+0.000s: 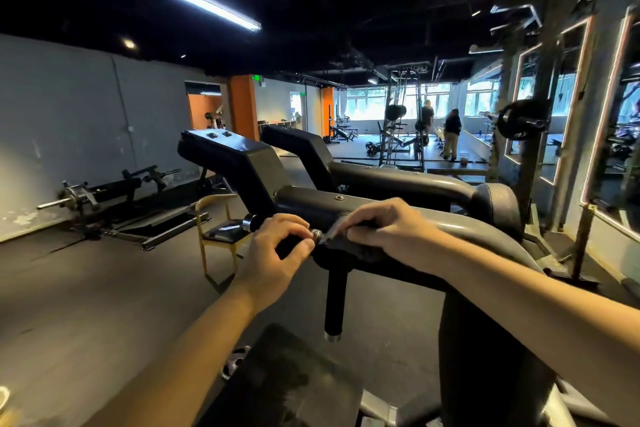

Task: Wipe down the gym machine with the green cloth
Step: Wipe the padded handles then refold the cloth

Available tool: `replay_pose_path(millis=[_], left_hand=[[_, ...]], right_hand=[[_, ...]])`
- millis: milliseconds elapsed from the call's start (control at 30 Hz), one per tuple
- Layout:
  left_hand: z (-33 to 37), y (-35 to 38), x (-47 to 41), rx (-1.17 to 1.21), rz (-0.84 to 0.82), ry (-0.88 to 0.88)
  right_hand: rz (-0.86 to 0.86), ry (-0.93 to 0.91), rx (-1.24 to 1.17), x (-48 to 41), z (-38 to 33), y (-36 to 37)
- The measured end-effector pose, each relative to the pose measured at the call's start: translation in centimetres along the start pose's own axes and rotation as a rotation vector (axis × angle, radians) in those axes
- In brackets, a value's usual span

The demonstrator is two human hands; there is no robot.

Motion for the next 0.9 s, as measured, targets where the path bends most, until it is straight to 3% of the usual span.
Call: replay_pose_path(millis=[100, 167, 400, 500, 700, 833, 900], left_hand=[[2.0, 0.1, -1.5, 0.143, -0.134, -0.162], [3.2, 0.3, -2.8, 0.286, -0.170, -0.284], [3.0, -2.2, -7.4, 0.272, 0.033, -0.433], [3.1, -3.2, -8.4, 0.238, 0.016, -0.408], [1.6, -6.3, -11.5, 0.129, 0.024, -0.333], [-0.5, -8.4, -14.2, 0.163, 0.056, -0.315], [-1.3, -8.9, -15.4, 0.174, 0.051, -0.278]], right_hand=[[0.139, 0.160, -0.350, -2.0, -0.7, -2.2], [0.201, 0.205, -0.439, -3.7, -1.3, -2.8], [0.315, 0.188, -0.289, -8.5, -2.3, -2.2], [0.372, 0.193, -0.099, -10.2, -1.9, -2.0], [0.309, 0.244, 0.111, -13.6, -4.1, 0.5], [0.318, 0.380, -0.170, -15.1, -4.6, 2.3], [0.224, 0.420, -0.265, -15.1, -4.9, 4.2]])
Point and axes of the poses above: each hand's wrist, its own x-axis away from the middle knuckle, its own y-axis out of the palm, z = x × y, the point moved 10 cm from there along -x, towards the middle knuckle, and after that the axes turned 12 degrees about z, right-handed, at the moved point
